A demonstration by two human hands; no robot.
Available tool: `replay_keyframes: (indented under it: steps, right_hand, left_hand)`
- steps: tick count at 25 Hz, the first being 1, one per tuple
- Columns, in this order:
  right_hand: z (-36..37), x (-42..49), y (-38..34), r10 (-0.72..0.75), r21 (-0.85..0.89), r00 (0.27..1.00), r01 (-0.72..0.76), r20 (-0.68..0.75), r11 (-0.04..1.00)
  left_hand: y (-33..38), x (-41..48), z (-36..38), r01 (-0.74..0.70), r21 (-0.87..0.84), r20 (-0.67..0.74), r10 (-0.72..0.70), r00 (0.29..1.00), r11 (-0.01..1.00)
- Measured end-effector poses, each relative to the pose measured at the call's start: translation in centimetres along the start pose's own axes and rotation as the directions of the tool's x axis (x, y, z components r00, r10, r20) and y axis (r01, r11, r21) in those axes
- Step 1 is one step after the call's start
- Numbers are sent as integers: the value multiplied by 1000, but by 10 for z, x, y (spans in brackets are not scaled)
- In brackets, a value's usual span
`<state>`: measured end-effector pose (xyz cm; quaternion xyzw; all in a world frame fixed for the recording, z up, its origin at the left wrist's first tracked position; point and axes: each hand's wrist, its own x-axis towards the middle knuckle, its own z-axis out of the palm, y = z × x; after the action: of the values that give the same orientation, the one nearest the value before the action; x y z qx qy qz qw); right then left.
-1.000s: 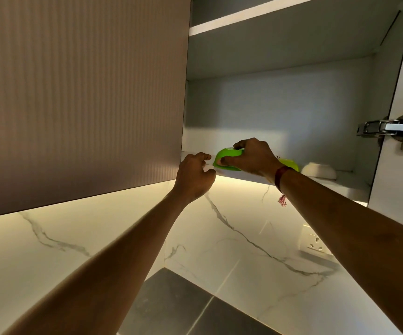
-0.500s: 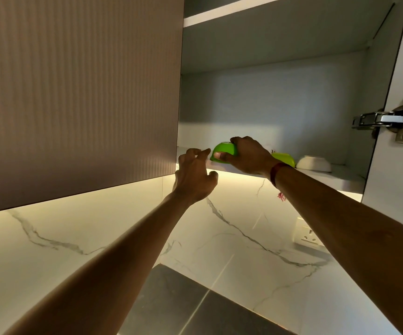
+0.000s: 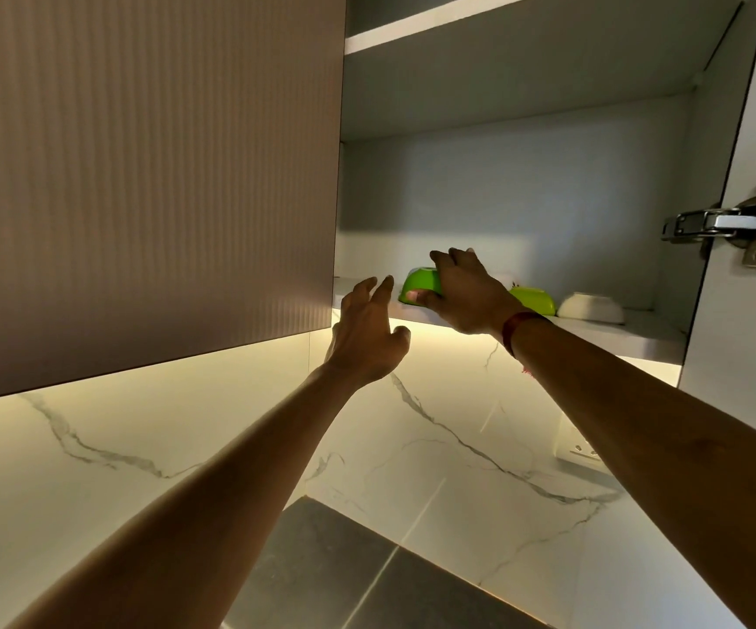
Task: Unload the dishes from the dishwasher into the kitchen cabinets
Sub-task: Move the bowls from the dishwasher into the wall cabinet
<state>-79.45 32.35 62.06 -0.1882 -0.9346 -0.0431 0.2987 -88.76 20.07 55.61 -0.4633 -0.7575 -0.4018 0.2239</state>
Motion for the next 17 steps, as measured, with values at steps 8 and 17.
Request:
replay_keyframes:
  steps: [8,17]
  right_hand:
    - [-4,-18,-9,-92,-78,991,85,-99,993]
    - [-9,-78,-8,-132,-309,968,61,-214,949]
  left_hand:
    - [3,-9,-7,-36,31,15,36,999,999]
    - [16,-30,-14,-144,12,-41,144,989,990]
